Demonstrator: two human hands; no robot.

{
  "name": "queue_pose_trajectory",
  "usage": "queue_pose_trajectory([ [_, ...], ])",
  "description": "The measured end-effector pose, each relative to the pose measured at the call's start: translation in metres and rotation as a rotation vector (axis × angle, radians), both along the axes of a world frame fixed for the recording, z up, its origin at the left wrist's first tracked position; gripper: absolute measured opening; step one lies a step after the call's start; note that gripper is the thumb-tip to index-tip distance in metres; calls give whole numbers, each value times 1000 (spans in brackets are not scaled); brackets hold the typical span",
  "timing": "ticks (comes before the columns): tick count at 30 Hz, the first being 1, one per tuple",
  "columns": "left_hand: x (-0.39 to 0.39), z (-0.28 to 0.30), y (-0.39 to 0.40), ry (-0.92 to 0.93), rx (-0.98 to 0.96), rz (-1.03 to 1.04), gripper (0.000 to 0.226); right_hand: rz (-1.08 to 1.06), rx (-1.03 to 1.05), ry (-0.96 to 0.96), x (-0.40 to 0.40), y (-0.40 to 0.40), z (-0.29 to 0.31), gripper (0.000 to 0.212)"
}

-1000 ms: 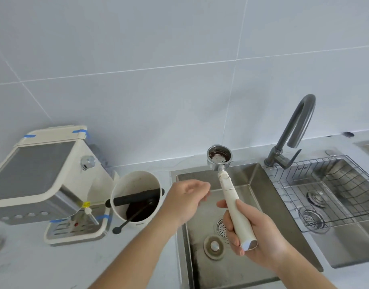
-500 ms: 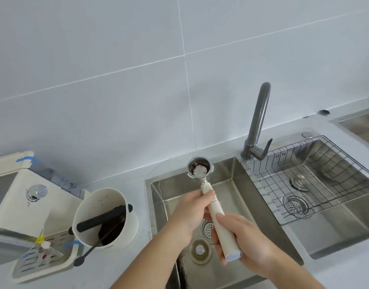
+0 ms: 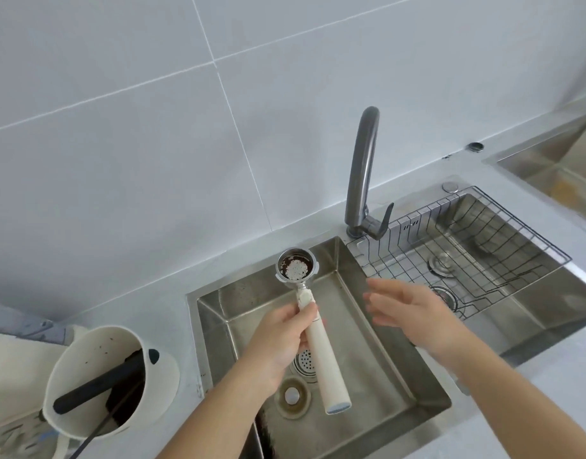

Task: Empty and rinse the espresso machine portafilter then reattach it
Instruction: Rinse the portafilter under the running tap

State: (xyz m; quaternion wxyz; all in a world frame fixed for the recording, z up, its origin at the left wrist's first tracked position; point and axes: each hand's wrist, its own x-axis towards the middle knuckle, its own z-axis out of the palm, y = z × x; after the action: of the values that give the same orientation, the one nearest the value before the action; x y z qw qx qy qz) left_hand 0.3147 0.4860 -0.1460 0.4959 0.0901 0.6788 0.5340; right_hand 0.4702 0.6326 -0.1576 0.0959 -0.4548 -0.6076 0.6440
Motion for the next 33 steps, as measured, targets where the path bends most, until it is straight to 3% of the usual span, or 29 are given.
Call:
queue_pose_trajectory([
  [5,1,-4,8,-83,-9,-31,16,-75,409,-205,-15,70,-2,40],
  [13,4,-6,21,-105,-15,-65,15,-93,626,-234,-67,135,-9,46],
  [16,5,-6,25,-110,-15,-80,14,-69,710,-312,-77,145,-16,39],
  [21,7,-5,30,-128,-8,-87,13,-102,740,-328,-78,153,-24,26],
  [33,16,0,38,-158,15,-117,14,-108,748,-301,-67,151,-27,22],
])
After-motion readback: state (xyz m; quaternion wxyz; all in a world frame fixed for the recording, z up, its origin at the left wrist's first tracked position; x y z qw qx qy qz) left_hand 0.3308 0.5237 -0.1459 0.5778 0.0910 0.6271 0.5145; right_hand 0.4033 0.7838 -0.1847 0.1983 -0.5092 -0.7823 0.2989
